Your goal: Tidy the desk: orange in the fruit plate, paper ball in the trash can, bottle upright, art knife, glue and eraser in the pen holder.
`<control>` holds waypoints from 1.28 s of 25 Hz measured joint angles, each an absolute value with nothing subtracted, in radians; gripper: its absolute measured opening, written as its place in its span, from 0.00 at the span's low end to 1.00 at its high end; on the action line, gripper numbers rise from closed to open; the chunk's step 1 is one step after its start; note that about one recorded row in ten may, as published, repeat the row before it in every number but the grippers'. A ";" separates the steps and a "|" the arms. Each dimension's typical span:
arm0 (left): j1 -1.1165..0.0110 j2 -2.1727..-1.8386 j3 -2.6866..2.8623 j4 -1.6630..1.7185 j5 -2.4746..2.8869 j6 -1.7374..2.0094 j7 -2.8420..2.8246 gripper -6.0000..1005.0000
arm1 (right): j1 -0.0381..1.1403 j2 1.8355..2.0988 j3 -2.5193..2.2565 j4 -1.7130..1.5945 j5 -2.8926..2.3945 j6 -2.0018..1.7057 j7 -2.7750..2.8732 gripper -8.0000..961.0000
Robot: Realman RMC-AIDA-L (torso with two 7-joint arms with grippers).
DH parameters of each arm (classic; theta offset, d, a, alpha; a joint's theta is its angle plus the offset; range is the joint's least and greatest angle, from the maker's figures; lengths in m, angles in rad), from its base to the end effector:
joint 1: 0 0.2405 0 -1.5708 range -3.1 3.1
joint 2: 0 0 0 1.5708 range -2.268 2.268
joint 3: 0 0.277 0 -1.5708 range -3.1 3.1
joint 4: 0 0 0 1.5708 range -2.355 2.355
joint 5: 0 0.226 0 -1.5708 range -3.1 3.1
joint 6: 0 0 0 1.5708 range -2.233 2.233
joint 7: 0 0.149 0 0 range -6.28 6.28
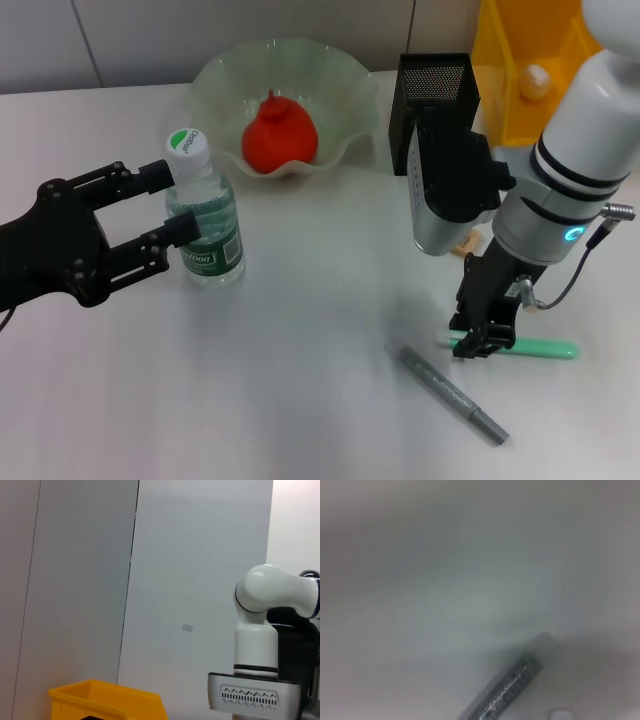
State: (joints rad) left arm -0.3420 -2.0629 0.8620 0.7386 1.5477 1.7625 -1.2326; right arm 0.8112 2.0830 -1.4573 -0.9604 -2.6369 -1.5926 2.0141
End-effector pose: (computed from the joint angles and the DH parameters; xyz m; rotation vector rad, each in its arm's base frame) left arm -0.2729 0.3074 0.0216 -2.5971 -0.3249 -1.1398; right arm 0.2034 0.3816 -0.0619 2.9672 -0.2503 0.9496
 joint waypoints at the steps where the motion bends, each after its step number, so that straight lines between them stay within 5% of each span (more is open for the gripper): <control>1: -0.342 -2.063 0.862 0.739 1.548 1.762 -1.233 0.62 | 0.811 2.083 -1.457 -0.960 -2.637 -1.593 2.014 0.34; 32: -0.341 -2.063 0.862 0.716 1.548 1.762 -1.219 0.62 | 0.804 2.085 -1.470 -0.964 -2.656 -1.575 2.061 0.24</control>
State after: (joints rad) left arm -0.3410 -2.0632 0.8621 0.7163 1.5478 1.7625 -1.2195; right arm 0.8041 2.0848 -1.4695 -0.9637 -2.6560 -1.5748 2.0612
